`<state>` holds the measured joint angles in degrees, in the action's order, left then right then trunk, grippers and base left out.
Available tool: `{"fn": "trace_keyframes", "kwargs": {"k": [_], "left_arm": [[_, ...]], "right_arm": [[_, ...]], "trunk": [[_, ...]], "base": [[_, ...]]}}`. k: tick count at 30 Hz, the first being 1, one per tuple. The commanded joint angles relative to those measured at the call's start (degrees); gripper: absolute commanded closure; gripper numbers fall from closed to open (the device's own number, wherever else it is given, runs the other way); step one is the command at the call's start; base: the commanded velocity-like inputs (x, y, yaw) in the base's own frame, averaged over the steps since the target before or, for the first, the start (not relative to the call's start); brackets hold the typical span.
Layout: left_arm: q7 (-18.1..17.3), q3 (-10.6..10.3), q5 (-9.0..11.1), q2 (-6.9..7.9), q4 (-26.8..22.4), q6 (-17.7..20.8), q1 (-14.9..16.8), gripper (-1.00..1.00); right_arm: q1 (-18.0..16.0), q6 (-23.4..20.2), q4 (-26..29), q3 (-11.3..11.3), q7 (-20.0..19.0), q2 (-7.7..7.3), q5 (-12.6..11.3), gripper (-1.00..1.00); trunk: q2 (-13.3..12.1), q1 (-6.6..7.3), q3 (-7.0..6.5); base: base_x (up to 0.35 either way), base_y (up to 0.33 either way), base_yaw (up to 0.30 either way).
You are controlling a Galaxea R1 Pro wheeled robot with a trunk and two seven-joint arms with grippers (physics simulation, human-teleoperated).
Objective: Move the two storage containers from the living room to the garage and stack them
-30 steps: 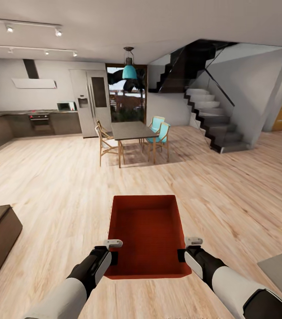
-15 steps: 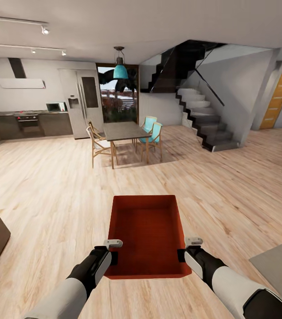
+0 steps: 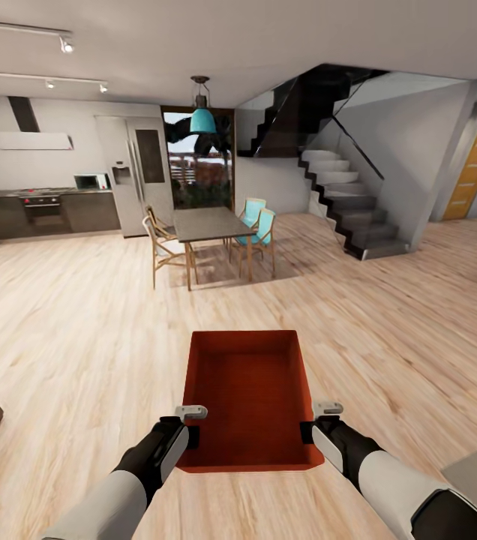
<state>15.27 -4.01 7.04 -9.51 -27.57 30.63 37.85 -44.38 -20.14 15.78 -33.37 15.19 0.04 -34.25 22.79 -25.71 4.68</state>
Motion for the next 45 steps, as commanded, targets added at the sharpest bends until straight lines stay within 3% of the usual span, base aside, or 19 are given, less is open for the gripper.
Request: {"fn": "trace_keyframes", "kwargs": {"k": [1,37,45], "left_arm": [[0.8,-0.7,-0.2,0.19,2.2,0.6,0.0,1.0],[0.7,-0.7,-0.2,0.26,2.4,0.6,0.0,1.0],[0.6,-0.7,-0.1,0.21,2.4,0.6,0.0,1.0]], "right_arm": [[-0.1,0.0,0.4,-1.5,0.4,-0.04,-0.9,1.0],[-0.1,0.1,0.4,-1.5,0.4,0.05,-0.9,1.0],[-0.1,0.1,0.4,-1.5,0.4,0.0,-0.9,1.0]], "trunk": [[0.1,-0.07,0.12],[0.1,-0.07,0.12],[0.1,-0.07,0.12]], "base": [[0.317,0.0,0.0],[0.321,0.0,0.0],[0.322,0.0,-0.204]]}}
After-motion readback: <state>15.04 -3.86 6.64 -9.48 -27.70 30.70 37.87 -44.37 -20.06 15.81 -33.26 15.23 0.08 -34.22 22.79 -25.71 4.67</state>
